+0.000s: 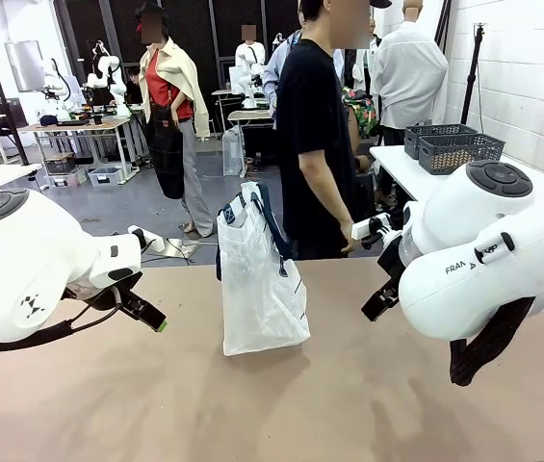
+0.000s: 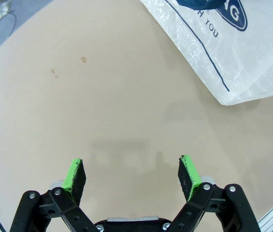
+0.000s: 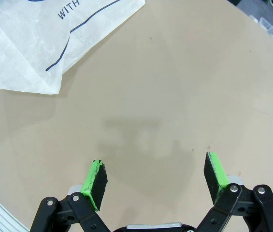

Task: Transfer purchased items from the store into the shopping bag.
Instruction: Open the Reusable shopping bag in the center of the table.

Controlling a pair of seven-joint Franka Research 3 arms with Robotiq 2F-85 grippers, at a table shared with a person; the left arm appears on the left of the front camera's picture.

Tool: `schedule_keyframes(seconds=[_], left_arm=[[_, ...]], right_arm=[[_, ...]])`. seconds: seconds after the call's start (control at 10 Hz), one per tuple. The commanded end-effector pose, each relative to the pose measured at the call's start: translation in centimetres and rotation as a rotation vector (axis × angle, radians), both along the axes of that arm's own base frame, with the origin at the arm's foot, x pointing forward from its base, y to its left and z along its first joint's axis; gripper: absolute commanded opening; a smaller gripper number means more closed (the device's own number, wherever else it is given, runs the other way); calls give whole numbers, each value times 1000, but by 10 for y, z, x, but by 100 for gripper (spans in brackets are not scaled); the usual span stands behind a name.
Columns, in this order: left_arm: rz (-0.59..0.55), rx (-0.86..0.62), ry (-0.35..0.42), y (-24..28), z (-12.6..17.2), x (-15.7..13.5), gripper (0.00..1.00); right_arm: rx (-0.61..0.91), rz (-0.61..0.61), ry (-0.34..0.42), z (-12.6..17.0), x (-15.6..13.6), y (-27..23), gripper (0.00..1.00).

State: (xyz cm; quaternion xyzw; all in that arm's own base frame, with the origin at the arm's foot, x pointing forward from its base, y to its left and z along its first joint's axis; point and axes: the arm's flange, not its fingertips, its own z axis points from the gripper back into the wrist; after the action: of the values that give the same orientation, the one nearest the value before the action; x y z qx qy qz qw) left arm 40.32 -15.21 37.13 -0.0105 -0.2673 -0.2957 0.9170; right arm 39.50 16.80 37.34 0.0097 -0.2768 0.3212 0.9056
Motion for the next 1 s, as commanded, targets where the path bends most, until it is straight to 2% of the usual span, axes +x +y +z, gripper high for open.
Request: schedule_keyframes(seconds=[0.0,0.6,0.7,0.9], left_arm=[[2,-1,0,1,0,0,100],[0,0,0,0,0,0,100],[-37,-42,25,-4,8,-4,100],[-33,-65,94,-5,34,-2,100]], right_arm=[[1,0,0,0,0,0,100],[1,0,0,0,0,0,100],[0,0,0,0,0,0,100],[50,-4,-48,-1,18,-1,100]])
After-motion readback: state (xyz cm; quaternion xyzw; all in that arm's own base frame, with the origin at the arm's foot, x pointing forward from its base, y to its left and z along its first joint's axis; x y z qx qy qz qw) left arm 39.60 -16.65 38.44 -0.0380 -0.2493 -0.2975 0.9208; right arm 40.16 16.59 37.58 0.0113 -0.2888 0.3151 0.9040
